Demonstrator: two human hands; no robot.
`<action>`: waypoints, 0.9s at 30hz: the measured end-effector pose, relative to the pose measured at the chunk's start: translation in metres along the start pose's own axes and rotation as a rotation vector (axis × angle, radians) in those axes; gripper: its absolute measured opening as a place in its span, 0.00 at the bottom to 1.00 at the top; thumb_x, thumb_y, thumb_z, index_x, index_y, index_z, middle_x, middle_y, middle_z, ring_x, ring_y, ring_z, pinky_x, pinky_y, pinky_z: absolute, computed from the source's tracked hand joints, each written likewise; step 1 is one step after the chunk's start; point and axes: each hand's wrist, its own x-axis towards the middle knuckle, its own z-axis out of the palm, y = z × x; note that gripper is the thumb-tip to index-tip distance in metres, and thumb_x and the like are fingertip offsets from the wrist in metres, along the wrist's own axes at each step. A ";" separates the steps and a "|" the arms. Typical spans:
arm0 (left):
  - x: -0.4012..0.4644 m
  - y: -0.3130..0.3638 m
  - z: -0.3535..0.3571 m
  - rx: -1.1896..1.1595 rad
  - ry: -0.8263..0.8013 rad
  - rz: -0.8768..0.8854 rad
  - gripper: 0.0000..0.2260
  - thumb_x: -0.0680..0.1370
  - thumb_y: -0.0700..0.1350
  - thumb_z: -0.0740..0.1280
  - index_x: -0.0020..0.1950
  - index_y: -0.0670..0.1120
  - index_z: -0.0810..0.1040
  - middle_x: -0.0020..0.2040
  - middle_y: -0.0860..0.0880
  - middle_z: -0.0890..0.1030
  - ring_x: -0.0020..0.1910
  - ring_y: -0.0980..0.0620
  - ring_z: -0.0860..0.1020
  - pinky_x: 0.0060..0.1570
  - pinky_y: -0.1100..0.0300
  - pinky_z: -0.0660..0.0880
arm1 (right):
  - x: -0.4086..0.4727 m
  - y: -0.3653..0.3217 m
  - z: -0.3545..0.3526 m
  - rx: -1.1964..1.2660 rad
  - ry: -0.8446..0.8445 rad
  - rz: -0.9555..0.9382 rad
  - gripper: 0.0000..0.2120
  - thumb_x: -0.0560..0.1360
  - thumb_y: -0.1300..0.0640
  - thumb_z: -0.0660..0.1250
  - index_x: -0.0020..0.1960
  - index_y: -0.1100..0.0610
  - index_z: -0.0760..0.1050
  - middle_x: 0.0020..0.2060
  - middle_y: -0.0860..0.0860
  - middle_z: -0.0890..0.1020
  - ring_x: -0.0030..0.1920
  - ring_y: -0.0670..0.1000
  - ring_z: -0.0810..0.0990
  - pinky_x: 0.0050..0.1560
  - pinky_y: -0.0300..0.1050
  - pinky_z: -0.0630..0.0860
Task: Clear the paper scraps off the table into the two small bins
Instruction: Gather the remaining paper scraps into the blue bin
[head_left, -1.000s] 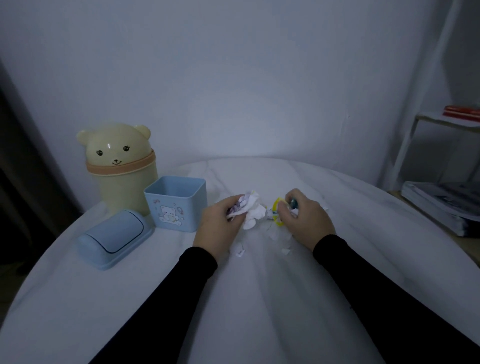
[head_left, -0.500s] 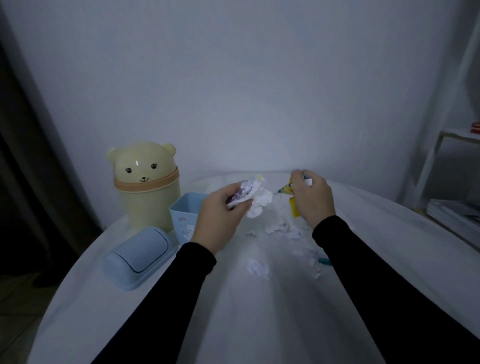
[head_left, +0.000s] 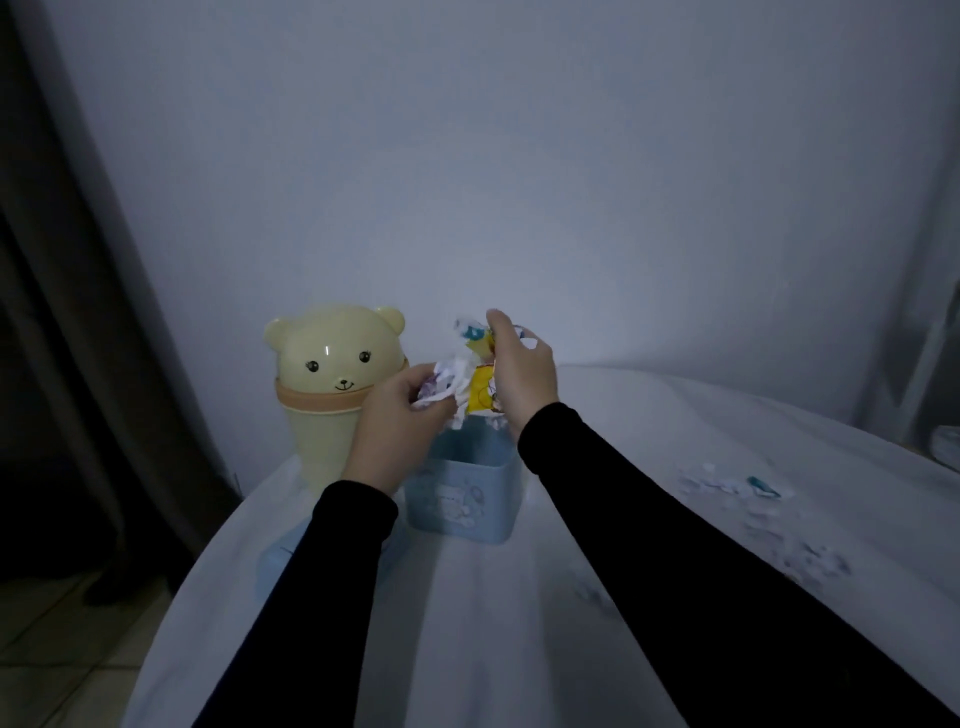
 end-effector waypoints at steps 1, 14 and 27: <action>0.001 -0.003 -0.001 0.056 -0.014 -0.012 0.15 0.73 0.35 0.69 0.38 0.57 0.77 0.39 0.48 0.80 0.38 0.59 0.73 0.35 0.72 0.69 | 0.000 0.006 0.003 -0.036 0.007 -0.024 0.15 0.74 0.48 0.63 0.33 0.55 0.68 0.30 0.53 0.74 0.33 0.52 0.72 0.37 0.43 0.69; 0.003 0.005 -0.017 0.518 -0.325 -0.141 0.06 0.72 0.39 0.68 0.37 0.47 0.73 0.32 0.53 0.74 0.31 0.58 0.71 0.26 0.70 0.65 | -0.007 0.025 -0.004 -0.301 -0.150 -0.105 0.21 0.75 0.51 0.62 0.27 0.52 0.59 0.24 0.49 0.67 0.30 0.51 0.66 0.34 0.44 0.64; 0.005 0.006 -0.026 0.405 -0.313 -0.251 0.16 0.65 0.38 0.76 0.50 0.46 0.77 0.47 0.48 0.82 0.41 0.54 0.77 0.37 0.65 0.73 | -0.016 0.040 -0.009 -0.648 -0.341 -0.382 0.12 0.76 0.56 0.61 0.39 0.64 0.74 0.44 0.56 0.73 0.47 0.52 0.73 0.45 0.41 0.67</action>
